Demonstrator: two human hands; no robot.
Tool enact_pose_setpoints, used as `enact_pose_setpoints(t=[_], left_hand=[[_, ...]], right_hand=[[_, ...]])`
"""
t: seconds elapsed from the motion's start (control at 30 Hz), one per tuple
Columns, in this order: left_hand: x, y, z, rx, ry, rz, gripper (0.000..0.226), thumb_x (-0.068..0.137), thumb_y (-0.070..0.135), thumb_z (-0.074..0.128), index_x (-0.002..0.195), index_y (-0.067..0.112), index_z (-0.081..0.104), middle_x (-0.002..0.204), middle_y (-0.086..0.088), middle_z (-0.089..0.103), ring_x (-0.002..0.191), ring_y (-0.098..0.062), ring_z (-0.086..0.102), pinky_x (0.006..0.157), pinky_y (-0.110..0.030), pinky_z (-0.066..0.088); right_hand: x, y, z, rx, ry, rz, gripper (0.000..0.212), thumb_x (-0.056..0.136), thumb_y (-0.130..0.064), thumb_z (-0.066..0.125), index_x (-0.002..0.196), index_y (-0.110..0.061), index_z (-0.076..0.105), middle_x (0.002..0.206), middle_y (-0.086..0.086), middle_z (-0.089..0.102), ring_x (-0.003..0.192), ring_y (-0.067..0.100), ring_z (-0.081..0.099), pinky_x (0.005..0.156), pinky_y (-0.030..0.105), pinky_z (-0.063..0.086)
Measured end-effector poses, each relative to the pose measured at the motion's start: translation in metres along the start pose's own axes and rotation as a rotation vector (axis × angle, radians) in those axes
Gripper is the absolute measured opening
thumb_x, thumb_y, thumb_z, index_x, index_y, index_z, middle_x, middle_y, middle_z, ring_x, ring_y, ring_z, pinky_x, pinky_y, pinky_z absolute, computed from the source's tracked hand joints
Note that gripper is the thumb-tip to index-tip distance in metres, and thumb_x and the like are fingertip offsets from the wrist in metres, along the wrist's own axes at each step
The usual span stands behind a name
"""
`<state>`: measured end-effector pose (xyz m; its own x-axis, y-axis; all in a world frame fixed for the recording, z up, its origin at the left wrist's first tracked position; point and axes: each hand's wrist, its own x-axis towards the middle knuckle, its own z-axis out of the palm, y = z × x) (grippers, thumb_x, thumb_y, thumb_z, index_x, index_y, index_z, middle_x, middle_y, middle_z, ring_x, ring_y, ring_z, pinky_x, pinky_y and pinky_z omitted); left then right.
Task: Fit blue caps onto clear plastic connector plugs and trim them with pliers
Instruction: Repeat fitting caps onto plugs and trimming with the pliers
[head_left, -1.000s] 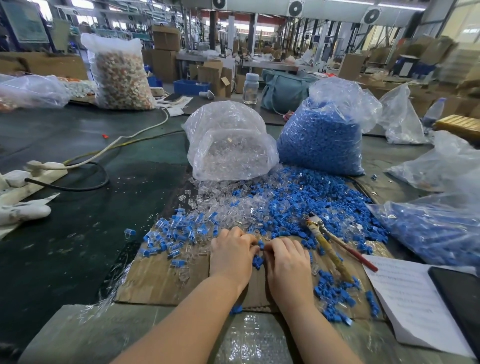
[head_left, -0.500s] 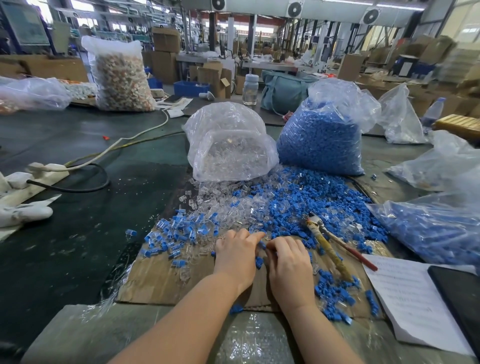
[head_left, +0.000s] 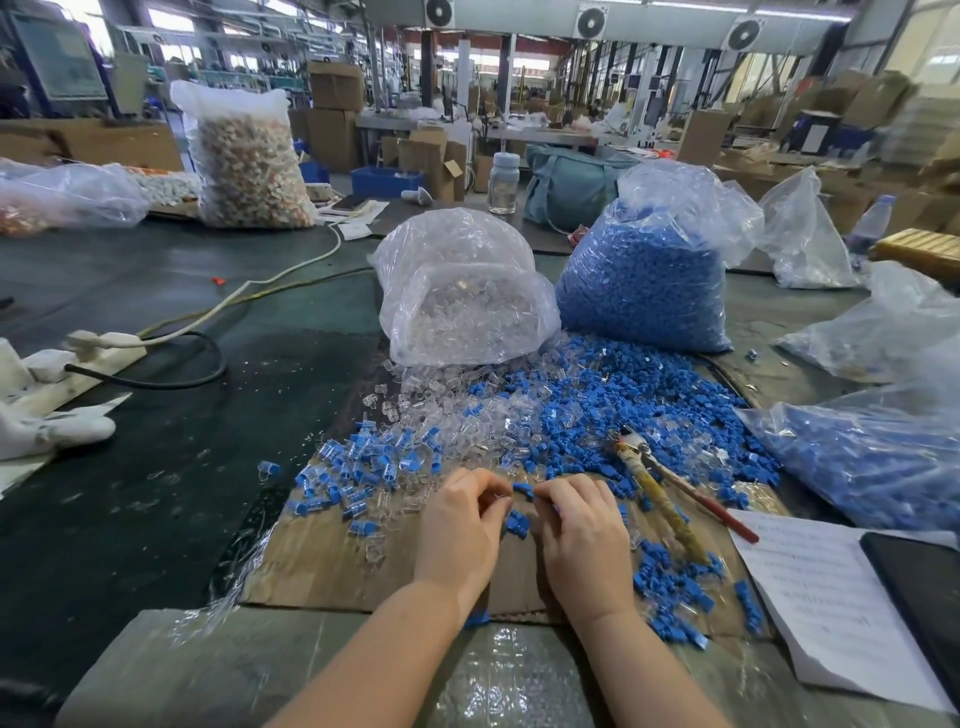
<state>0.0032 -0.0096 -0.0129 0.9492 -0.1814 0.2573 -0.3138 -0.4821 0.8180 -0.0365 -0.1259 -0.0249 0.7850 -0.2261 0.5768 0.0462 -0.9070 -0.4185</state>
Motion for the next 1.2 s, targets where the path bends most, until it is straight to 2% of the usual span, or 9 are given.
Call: enact_pose_setpoints(t=[0.1,0.2,0.37,0.57,0.73,0.77,0.9,1.07,1.2], left_hand=[[-0.008,-0.002,0.002,-0.069,-0.025,-0.058,0.016,0.088,0.013,0.061,0.081,0.028,0.060,0.080,0.012,0.062,0.076,0.001,0.057,0.067,-0.008,0.045],[-0.011,-0.002,0.005,-0.095,-0.014,-0.067,0.019,0.089,0.014,0.061,0.080,0.029,0.056,0.076,0.014,0.061,0.072,0.006,0.056,0.065,-0.004,0.043],[-0.009,-0.001,0.007,-0.088,-0.008,-0.089,0.016,0.090,0.013,0.059,0.087,0.029,0.058,0.085,0.014,0.061,0.078,0.004,0.055,0.065,-0.003,0.042],[0.004,0.003,-0.001,-0.154,0.025,-0.169,0.017,0.093,0.015,0.052,0.084,0.029,0.054,0.088,0.007,0.060,0.079,-0.002,0.056,0.068,-0.016,0.047],[-0.005,0.007,0.003,-0.238,-0.091,-0.186,0.019,0.095,0.014,0.049,0.082,0.027,0.055,0.079,0.001,0.064,0.074,-0.019,0.064,0.070,-0.037,0.056],[-0.007,0.006,0.005,-0.204,-0.115,-0.173,0.019,0.095,0.014,0.049,0.082,0.027,0.055,0.079,0.002,0.064,0.074,-0.018,0.063,0.070,-0.036,0.056],[-0.004,0.001,0.004,-0.031,-0.076,-0.078,0.017,0.095,0.015,0.049,0.084,0.027,0.055,0.076,0.008,0.060,0.069,-0.004,0.057,0.059,-0.010,0.045],[-0.002,0.000,0.005,-0.114,-0.036,-0.171,0.019,0.092,0.014,0.056,0.081,0.030,0.056,0.074,0.013,0.060,0.070,0.002,0.057,0.059,-0.002,0.041],[-0.004,-0.001,0.007,-0.223,-0.034,-0.207,0.023,0.090,0.013,0.059,0.078,0.033,0.057,0.077,0.010,0.065,0.072,0.002,0.062,0.059,-0.004,0.044]], right_hand=[[-0.001,0.000,0.000,0.022,0.008,-0.015,0.007,0.080,-0.004,0.071,0.079,-0.009,0.066,0.078,0.002,0.061,0.074,0.021,0.055,0.066,0.032,0.049],[-0.002,0.000,0.000,0.052,-0.002,-0.003,0.007,0.081,-0.005,0.069,0.080,-0.010,0.067,0.079,-0.001,0.063,0.073,0.017,0.056,0.066,0.027,0.048],[-0.002,0.000,-0.001,0.095,-0.025,0.029,0.007,0.084,-0.005,0.066,0.081,-0.011,0.065,0.076,-0.003,0.064,0.071,0.013,0.057,0.066,0.021,0.043],[-0.001,0.000,0.000,0.088,-0.025,0.042,0.007,0.085,-0.006,0.065,0.080,-0.011,0.064,0.075,-0.002,0.063,0.071,0.013,0.055,0.065,0.021,0.040],[-0.001,0.000,-0.001,0.084,-0.040,0.050,0.007,0.087,-0.007,0.063,0.081,-0.012,0.063,0.075,-0.004,0.062,0.070,0.012,0.054,0.064,0.020,0.041],[-0.002,0.000,-0.001,0.086,-0.041,0.050,0.007,0.087,-0.007,0.063,0.081,-0.012,0.063,0.075,-0.004,0.062,0.069,0.011,0.053,0.063,0.018,0.039],[-0.002,0.002,0.000,0.127,-0.066,0.065,0.006,0.089,-0.009,0.061,0.085,-0.011,0.064,0.078,-0.004,0.063,0.071,0.009,0.053,0.066,0.019,0.040],[-0.001,0.004,-0.001,0.235,-0.109,0.124,0.006,0.090,-0.017,0.060,0.087,-0.014,0.063,0.079,-0.006,0.062,0.075,0.009,0.057,0.070,0.024,0.047],[0.000,0.004,-0.002,0.228,-0.124,0.079,0.006,0.090,-0.019,0.061,0.083,-0.017,0.061,0.077,-0.010,0.057,0.074,0.003,0.051,0.068,0.013,0.039]])
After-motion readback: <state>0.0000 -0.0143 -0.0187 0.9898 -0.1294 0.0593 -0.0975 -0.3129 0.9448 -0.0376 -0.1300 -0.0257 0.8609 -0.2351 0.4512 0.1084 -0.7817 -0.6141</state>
